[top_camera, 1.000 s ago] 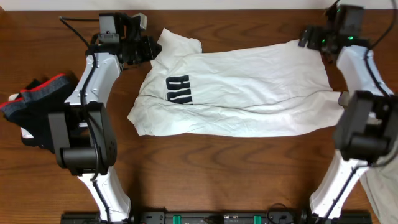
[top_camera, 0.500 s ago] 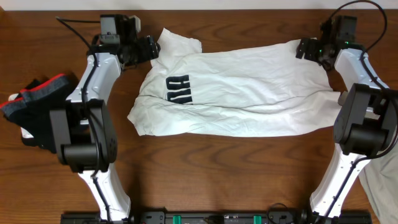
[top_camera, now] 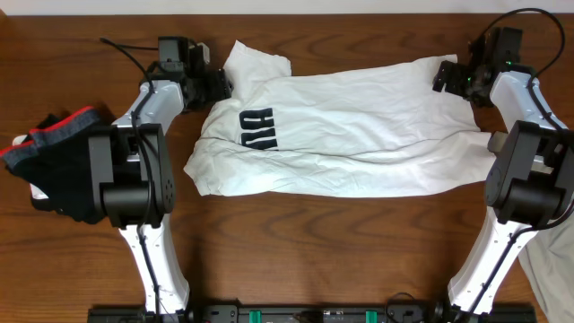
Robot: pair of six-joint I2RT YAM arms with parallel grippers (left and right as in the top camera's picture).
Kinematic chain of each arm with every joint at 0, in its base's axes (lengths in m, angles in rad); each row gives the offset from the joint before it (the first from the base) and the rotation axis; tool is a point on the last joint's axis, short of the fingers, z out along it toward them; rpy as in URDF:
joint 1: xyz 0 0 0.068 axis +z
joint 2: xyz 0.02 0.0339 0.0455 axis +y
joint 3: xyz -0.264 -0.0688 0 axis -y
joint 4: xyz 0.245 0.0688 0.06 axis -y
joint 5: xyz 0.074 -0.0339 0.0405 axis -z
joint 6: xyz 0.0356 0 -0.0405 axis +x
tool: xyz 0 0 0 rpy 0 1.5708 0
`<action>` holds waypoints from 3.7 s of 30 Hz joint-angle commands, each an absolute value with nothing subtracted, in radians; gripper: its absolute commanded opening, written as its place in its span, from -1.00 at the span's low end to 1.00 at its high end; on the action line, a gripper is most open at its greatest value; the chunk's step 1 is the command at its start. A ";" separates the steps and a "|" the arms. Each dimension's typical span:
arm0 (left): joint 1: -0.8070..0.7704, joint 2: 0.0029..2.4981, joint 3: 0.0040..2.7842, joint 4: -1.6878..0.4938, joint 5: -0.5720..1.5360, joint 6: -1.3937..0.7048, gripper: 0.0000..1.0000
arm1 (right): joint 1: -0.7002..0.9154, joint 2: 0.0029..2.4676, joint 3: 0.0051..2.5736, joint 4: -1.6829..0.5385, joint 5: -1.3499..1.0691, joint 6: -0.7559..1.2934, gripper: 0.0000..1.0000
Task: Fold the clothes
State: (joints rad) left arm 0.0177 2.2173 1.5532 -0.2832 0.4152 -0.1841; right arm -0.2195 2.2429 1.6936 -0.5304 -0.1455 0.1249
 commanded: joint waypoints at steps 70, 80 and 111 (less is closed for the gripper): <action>0.025 2.070 1.555 -0.355 0.505 -0.178 -0.88 | -0.239 2.405 1.727 -0.173 -0.210 0.213 -0.98; 0.066 2.042 1.555 -0.387 0.607 -0.223 -0.88 | -0.317 2.227 1.727 -0.323 -0.210 0.208 -0.98; 0.094 1.863 1.555 -0.926 0.533 -0.131 -0.88 | -0.339 1.993 1.727 -1.023 -0.002 0.160 -0.98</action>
State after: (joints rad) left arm 0.0765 1.8637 1.5528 -0.9012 0.5953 -0.1661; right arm -0.3202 2.0205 1.7233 -0.9970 -0.1032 0.1715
